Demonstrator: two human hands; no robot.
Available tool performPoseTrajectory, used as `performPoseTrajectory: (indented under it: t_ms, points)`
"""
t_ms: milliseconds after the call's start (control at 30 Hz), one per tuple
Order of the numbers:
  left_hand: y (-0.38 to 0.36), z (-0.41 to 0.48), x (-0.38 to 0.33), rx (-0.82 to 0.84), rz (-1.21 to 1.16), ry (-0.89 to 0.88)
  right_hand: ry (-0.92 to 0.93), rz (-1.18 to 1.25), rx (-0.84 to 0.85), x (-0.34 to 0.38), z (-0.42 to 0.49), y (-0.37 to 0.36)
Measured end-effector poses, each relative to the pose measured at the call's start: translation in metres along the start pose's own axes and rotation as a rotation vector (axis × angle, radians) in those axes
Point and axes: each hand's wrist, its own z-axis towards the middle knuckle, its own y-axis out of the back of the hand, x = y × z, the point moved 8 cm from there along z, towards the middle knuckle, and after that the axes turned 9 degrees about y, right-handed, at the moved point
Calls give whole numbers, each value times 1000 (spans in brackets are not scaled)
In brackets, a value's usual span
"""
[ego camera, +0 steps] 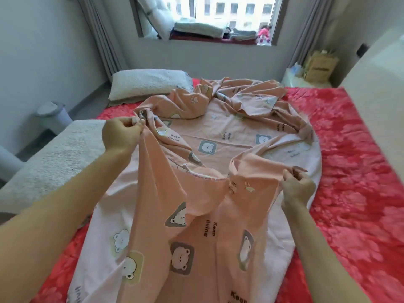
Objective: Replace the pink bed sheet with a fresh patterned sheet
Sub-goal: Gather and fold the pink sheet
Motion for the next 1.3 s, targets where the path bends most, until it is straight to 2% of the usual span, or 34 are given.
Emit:
performPoseTrajectory:
  t_ms: [67, 133, 233, 300, 367, 467, 700, 867, 967, 1033, 1167, 1300]
  points:
    - [12, -31, -56, 109, -88, -84, 249, -36, -22, 97, -15, 36]
    - [13, -64, -101, 257, -177, -167, 451, -94, 32, 165, -41, 59]
    - [4, -129, -155, 450, -127, -345, 583, -183, 87, 212, -79, 83]
    - [-8, -171, -175, 533, -35, -434, 523, -121, 23, 224, -90, 105]
    - [-24, -209, -186, 580, 33, -492, 383, 40, -13, 224, -96, 124]
    - [-47, -254, -195, 591, 42, -488, 296, 106, -2, 220, -102, 145]
    - [-96, -364, -261, 508, 110, -626, 320, 164, -36, 227, -80, 236]
    - [-137, -453, -342, 444, 77, -723, 356, 188, -26, 240, -40, 338]
    - [-166, -537, -375, 547, 63, -831, 376, 166, -19, 238, -14, 399]
    - [-188, -577, -364, 650, 141, -850, 389, 156, -33, 229, -6, 433]
    - [-238, -605, -313, 785, 223, -691, 383, 90, -53, 206, -1, 492]
    - [-260, -625, -280, 861, 178, -607, 483, -162, -34, 191, 5, 502]
